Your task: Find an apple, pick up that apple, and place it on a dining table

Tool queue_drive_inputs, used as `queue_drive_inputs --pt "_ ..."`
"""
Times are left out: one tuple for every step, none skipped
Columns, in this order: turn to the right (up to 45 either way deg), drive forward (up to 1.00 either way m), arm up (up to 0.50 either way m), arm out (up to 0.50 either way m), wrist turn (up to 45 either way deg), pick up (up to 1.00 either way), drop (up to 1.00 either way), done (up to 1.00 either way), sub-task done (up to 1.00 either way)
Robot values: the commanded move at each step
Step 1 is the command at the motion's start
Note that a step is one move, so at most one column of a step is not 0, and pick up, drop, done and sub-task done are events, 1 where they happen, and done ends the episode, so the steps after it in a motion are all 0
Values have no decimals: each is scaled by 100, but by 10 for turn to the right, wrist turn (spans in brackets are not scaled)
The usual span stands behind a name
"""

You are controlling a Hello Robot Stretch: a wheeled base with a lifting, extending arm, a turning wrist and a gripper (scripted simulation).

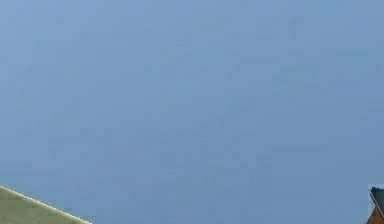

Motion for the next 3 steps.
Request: queue_drive_inputs --pt "-240 0 0 0 0 0 0 0 0" --pt "-30 0 0 0 0 0 0 0 0" --pt "450 0 0 0 0 0 0 0 0"
